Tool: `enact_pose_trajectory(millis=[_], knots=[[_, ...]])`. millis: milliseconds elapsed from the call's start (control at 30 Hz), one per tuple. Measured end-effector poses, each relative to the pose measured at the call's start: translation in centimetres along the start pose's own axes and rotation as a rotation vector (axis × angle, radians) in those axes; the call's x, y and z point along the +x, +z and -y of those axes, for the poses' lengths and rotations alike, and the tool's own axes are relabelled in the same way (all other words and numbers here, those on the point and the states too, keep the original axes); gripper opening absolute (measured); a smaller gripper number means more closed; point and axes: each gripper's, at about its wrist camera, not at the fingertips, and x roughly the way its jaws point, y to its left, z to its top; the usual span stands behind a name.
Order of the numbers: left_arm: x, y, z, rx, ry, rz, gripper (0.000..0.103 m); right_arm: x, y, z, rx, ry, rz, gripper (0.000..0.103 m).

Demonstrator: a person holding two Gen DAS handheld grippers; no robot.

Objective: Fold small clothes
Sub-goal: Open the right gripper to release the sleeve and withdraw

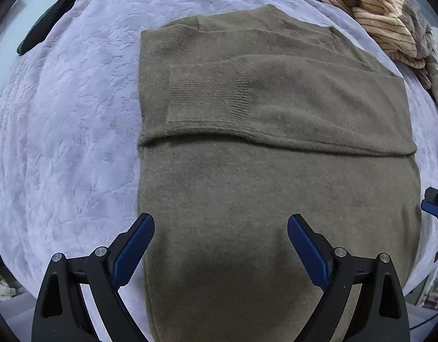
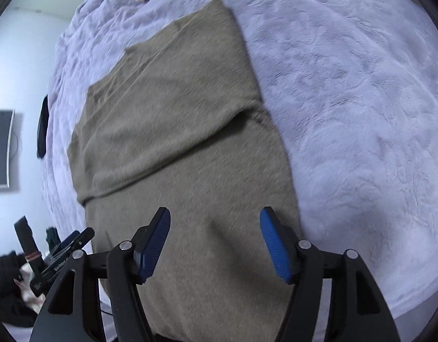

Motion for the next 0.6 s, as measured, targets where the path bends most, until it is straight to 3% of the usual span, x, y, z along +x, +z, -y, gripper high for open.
enact_pose_trajectory(millis=[100,600], knots=[[-0.6,-1.2,1.3,0.009,-0.019,-0.014,0.095,-0.5,-1.0,-1.2,-0.063,-0.008,-0.02,0.078],[-4.6,-5.3,6.1,-0.001,-0.028,0.0,0.095,-1.9,-5.2,-2.2,-0.154,0.009,-0.101,0.078]])
